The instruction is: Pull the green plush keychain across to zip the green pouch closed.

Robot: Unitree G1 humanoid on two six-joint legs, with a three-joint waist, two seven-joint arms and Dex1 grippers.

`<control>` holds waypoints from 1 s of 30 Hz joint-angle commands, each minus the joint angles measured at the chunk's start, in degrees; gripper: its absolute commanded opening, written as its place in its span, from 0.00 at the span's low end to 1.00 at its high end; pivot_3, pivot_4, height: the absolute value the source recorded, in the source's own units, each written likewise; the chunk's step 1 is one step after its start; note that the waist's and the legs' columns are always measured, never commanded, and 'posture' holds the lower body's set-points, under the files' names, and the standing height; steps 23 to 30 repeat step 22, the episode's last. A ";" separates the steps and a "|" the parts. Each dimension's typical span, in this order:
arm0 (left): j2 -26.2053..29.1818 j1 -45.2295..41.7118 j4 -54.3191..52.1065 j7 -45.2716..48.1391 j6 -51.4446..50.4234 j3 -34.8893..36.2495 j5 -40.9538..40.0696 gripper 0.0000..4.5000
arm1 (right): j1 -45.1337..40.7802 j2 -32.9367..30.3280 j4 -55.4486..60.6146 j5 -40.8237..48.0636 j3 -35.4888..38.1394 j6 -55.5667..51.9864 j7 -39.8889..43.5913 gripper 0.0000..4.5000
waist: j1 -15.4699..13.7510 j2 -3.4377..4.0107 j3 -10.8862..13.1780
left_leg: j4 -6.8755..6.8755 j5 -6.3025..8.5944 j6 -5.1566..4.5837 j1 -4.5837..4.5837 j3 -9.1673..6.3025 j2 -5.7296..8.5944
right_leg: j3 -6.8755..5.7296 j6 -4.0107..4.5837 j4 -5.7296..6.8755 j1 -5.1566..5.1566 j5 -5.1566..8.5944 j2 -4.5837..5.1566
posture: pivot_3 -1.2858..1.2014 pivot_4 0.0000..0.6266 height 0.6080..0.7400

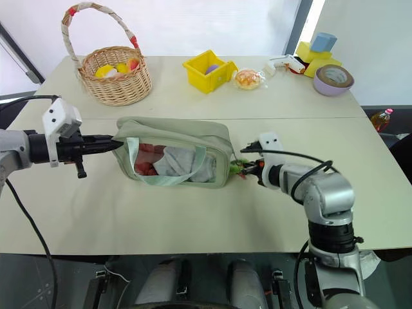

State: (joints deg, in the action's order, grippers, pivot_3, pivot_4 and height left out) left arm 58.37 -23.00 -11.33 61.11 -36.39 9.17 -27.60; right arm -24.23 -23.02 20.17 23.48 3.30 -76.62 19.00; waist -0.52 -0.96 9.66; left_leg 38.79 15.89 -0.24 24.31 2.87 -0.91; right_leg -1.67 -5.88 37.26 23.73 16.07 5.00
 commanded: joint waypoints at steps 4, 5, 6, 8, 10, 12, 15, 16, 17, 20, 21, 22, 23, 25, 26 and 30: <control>-0.46 1.87 -1.95 -1.77 -1.52 0.49 -0.05 0.00 | -1.30 -6.88 -3.45 -2.85 -5.79 10.48 5.32 0.08 | 0.17 -0.03 -0.02 | -0.24 0.05 -0.08 -0.69 0.01 0.00 | -0.01 0.02 -0.21 -0.63 0.01 -0.01 | 0.52 0.24 0.99; -0.68 1.80 -1.80 -2.33 -1.24 0.68 0.21 0.00 | -2.48 -8.12 -3.83 -2.15 -4.87 11.54 6.96 0.16 | 0.12 0.00 -0.01 | -0.33 0.05 -0.08 -0.79 0.03 0.01 | 0.00 0.02 -0.24 -0.69 0.01 0.00 | 0.52 0.24 0.99; -0.67 1.61 -1.75 -2.19 -2.28 1.55 -1.06 0.08 | -4.40 -10.51 -3.81 -0.50 -3.15 11.87 9.90 0.22 | 0.04 0.02 0.01 | -0.38 0.04 -0.08 -0.82 0.05 0.03 | 0.02 0.02 -0.25 -0.69 0.01 0.02 | 0.52 0.24 0.99; -0.56 0.77 -1.43 -1.77 -4.89 3.36 -3.95 0.21 | -7.63 -14.75 -3.97 1.99 -0.87 12.11 14.63 0.41 | -0.01 0.03 0.07 | -0.46 0.04 -0.07 -0.81 0.09 0.04 | 0.04 0.02 -0.25 -0.63 0.01 0.04 | 0.52 0.24 0.99; 0.85 0.27 -0.59 -0.15 -7.15 6.04 -6.78 0.44 | -11.10 -19.06 -3.48 6.22 2.52 11.18 20.11 0.65 | 0.09 0.03 0.12 | -0.49 0.04 -0.07 -0.72 0.11 0.03 | 0.04 0.01 -0.24 -0.50 0.01 0.04 | 0.52 0.24 0.99; 2.46 0.39 0.23 1.49 -8.96 8.55 -9.07 0.65 | -13.06 -22.83 -2.10 10.77 4.72 9.95 25.43 0.87 | 0.19 -0.01 0.13 | -0.50 0.04 -0.06 -0.64 0.09 -0.02 | 0.03 0.01 -0.23 -0.41 0.01 0.00 | 0.52 0.24 0.99; 4.83 -0.39 1.86 1.10 -11.76 11.62 -10.59 0.98 | -16.72 -26.20 1.22 17.89 7.52 6.85 30.04 1.00 | 0.63 -0.01 0.14 | -0.56 0.04 -0.06 -0.67 0.07 -0.07 | 0.01 0.01 -0.23 -0.39 0.01 -0.02 | 0.52 0.24 0.99; 5.76 -0.98 2.67 1.15 -12.97 11.64 -10.95 0.99 | -17.78 -26.64 2.13 19.48 7.88 6.20 30.59 1.00 | 0.93 -0.01 0.14 | -0.58 0.04 -0.06 -0.67 0.08 -0.08 | 0.01 0.02 -0.23 -0.38 0.01 -0.01 | 0.52 0.24 0.99; 6.45 -1.33 3.39 1.34 -12.94 11.52 -10.68 0.99 | -18.64 -26.67 2.70 20.91 8.00 5.57 30.90 1.00 | 1.13 -0.01 0.14 | -0.57 0.03 -0.06 -0.67 0.07 -0.08 | 0.00 0.02 -0.21 -0.38 0.01 0.00 | 0.52 0.24 0.99; 6.92 -2.34 4.73 1.87 -11.94 11.15 -10.57 0.99 | -20.07 -25.97 3.65 23.56 7.82 4.38 30.39 1.00 | 1.25 -0.01 0.13 | -0.58 0.04 -0.06 -0.79 0.09 -0.06 | 0.02 0.02 -0.21 -0.49 0.01 0.04 | 0.52 0.24 0.99; 6.67 -2.81 5.04 1.64 -11.16 10.62 -10.13 0.99 | -20.50 -25.32 3.66 23.88 7.72 4.26 29.51 1.00 | 1.25 -0.03 0.14 | -0.58 0.04 -0.06 -0.79 0.09 -0.06 | 0.02 0.02 -0.22 -0.49 0.01 0.04 | 0.52 0.24 0.99; 6.24 -3.40 5.37 0.81 -10.55 9.97 -9.46 0.99 | -20.77 -24.82 3.57 23.89 7.50 4.29 28.62 1.00 | 1.25 -0.03 0.14 | -0.58 0.03 -0.06 -0.77 0.09 -0.06 | 0.01 0.02 -0.22 -0.48 0.01 0.04 | 0.52 0.24 0.99; 6.24 -3.40 5.37 0.81 -10.55 9.97 -9.46 0.99 | -20.77 -24.82 3.57 23.89 7.50 4.29 28.62 1.00 | 1.25 -0.03 0.14 | -0.58 0.03 -0.06 -0.77 0.09 -0.06 | 0.01 0.02 -0.22 -0.48 0.01 0.04 | 0.52 0.24 0.99; 6.24 -3.40 5.37 0.81 -10.55 9.97 -9.46 0.99 | -20.77 -24.82 3.57 23.89 7.50 4.29 28.62 1.00 | 1.25 -0.03 0.14 | -0.58 0.03 -0.06 -0.77 0.09 -0.06 | 0.01 0.02 -0.22 -0.48 0.01 0.04 | 0.52 0.24 0.99; 6.24 -3.40 5.37 0.81 -10.55 9.97 -9.46 0.99 | -20.77 -24.82 3.57 23.89 7.50 4.29 28.62 1.00 | 1.25 -0.03 0.14 | -0.58 0.03 -0.06 -0.77 0.09 -0.06 | 0.01 0.02 -0.22 -0.48 0.01 0.04 | 0.52 0.24 0.99; 6.24 -3.40 5.37 0.81 -10.55 9.97 -9.46 0.99 | -20.77 -24.82 3.57 23.89 7.50 4.29 28.62 1.00 | 1.25 -0.03 0.14 | -0.58 0.03 -0.06 -0.77 0.09 -0.06 | 0.01 0.02 -0.22 -0.48 0.01 0.04 | 0.52 0.24 0.99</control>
